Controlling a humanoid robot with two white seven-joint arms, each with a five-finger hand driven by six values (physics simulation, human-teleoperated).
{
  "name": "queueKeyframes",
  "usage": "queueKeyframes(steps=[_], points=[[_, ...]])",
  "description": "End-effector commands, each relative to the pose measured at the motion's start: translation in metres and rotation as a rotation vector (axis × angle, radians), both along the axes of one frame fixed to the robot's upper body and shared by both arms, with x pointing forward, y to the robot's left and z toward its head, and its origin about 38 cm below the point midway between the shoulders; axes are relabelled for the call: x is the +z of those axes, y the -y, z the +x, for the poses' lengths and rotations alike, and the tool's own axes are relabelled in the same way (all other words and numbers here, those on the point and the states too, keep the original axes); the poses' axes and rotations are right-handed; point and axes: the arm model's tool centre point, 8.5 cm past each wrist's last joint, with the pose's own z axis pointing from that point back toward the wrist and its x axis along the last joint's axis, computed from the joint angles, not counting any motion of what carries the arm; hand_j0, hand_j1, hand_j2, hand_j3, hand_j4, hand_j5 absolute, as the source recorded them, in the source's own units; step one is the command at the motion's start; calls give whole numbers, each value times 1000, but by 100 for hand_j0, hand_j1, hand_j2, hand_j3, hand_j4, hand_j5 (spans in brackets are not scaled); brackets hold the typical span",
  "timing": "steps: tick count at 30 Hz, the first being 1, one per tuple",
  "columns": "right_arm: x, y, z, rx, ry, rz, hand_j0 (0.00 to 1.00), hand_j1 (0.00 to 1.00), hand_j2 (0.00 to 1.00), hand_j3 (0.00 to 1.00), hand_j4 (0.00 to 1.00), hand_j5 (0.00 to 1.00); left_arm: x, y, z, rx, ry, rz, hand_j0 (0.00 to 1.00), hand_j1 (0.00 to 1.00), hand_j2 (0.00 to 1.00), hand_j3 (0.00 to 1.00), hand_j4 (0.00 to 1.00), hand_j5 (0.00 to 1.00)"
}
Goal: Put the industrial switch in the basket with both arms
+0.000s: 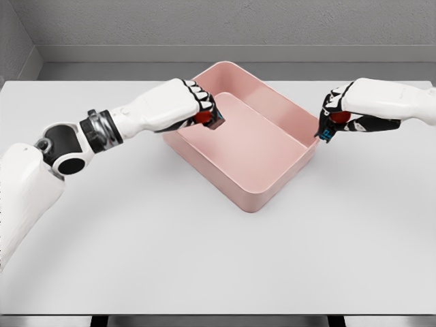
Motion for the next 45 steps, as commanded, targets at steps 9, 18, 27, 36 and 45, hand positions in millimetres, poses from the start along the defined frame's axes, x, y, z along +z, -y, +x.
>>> queueKeyframes(steps=[9,18,27,36,45], points=[[-1,-8,2,13,-5,19,45,45,45,45,45,45,-27,26,11,2,-68,-1,46,46,46,46,46,46],[0,-14,4,27,-3,23,45,45,45,45,45,45,-48,41,19,3,-129,22,47,47,47,47,47,47],[-1,-31,7,65,-5,29,45,45,45,45,45,45,-47,46,23,0,-133,13,79,79,79,79,79,79],[0,-40,10,83,-3,41,44,44,44,44,44,44,-37,48,24,-8,-113,4,99,99,99,99,99,99],[-1,-40,10,85,-5,38,44,44,44,44,44,44,-35,47,25,-6,-102,-5,100,100,100,100,100,100]])
